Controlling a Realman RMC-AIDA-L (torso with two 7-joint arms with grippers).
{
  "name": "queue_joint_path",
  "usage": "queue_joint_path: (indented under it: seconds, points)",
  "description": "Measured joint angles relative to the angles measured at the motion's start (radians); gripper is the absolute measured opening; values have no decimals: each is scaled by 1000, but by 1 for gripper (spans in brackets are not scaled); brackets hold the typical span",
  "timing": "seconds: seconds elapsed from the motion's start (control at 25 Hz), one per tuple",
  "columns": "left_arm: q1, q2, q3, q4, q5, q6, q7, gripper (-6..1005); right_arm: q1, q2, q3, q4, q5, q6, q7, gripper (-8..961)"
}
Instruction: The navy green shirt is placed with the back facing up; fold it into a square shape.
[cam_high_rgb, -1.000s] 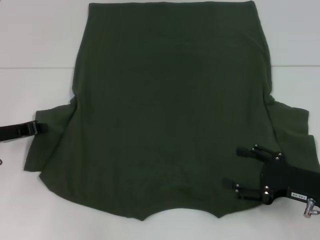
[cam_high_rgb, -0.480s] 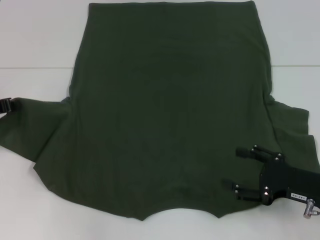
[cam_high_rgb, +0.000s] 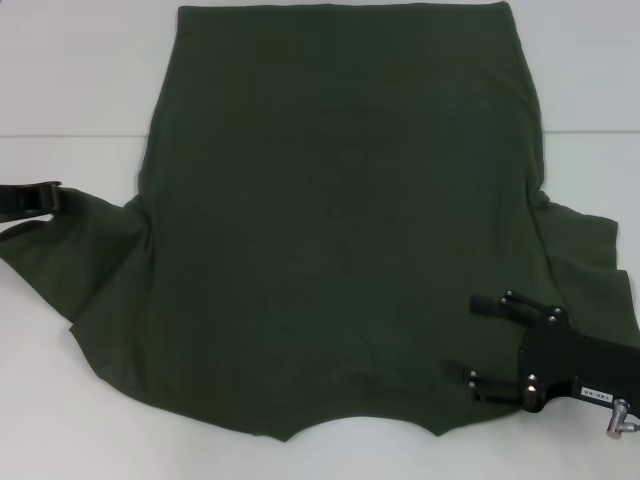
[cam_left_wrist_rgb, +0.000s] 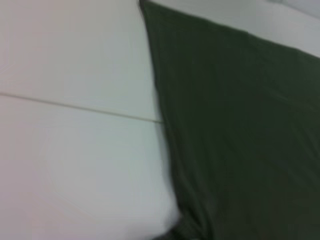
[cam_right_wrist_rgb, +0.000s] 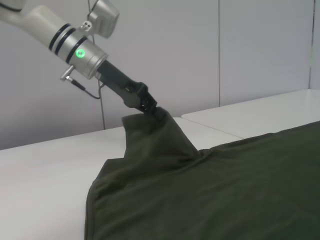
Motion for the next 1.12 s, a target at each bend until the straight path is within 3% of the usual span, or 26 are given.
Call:
queue_joint_path:
  seconds: [0.32, 0.56, 0.84, 0.96, 1.12]
  points:
    - [-96, 6, 94, 41, 32, 151, -191, 49, 0, -1, 0, 1, -2, -1, 0, 942]
    - [-153, -18, 102, 23, 29, 208, -231, 79, 0, 0, 0, 3, -4, -1, 0, 944]
    - [-130, -66, 101, 0, 18, 139, -224, 115, -1, 0, 0, 3, -5, -1, 0, 943]
    - [-109, -70, 94, -27, -45, 124, -217, 130, -1, -1, 0, 3, -5, 1, 0, 942]
    - [-84, -52, 92, -98, -189, 148, -189, 297, -1, -1, -1, 3, -5, 3, 0, 941]
